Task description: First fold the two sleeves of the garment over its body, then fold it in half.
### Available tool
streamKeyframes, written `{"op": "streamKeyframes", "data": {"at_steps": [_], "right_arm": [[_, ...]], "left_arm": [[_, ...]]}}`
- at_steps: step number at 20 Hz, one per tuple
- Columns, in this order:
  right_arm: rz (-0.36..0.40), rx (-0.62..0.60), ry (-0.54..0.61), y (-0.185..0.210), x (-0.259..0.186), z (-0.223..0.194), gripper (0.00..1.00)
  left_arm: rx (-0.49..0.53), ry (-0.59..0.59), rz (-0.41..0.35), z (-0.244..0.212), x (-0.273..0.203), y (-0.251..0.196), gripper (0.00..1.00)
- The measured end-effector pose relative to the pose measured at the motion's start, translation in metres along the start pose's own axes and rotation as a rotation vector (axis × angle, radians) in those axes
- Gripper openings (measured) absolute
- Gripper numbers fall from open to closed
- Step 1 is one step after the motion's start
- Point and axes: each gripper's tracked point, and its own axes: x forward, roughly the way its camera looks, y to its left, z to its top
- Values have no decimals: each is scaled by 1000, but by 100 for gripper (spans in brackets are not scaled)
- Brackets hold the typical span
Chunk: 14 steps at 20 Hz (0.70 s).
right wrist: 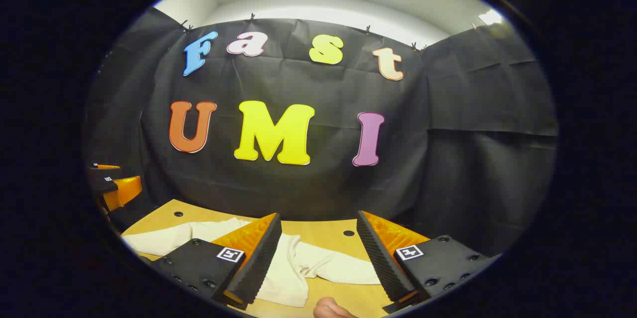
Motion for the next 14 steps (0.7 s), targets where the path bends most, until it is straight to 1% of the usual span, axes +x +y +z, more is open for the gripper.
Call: {"op": "streamKeyframes", "data": {"at_steps": [1,3,5,6,9,10,14], "right_arm": [[9,-2,-11,4,1,3,94],[29,0,-17,9,9,6,94],[48,32,-3,14,17,3,93],[55,33,8,14,20,0,94],[73,31,6,13,32,1,94],[82,35,7,13,35,1,95],[112,20,-3,15,47,3,94]], "left_arm": [[10,-6,15,1,2,2,98],[23,-22,7,4,7,-8,98],[30,-24,7,6,11,-14,98],[33,-23,6,6,13,-16,98],[28,-23,4,7,19,-26,98],[22,-24,7,7,21,-28,98],[17,-18,28,5,26,-32,98]]}}
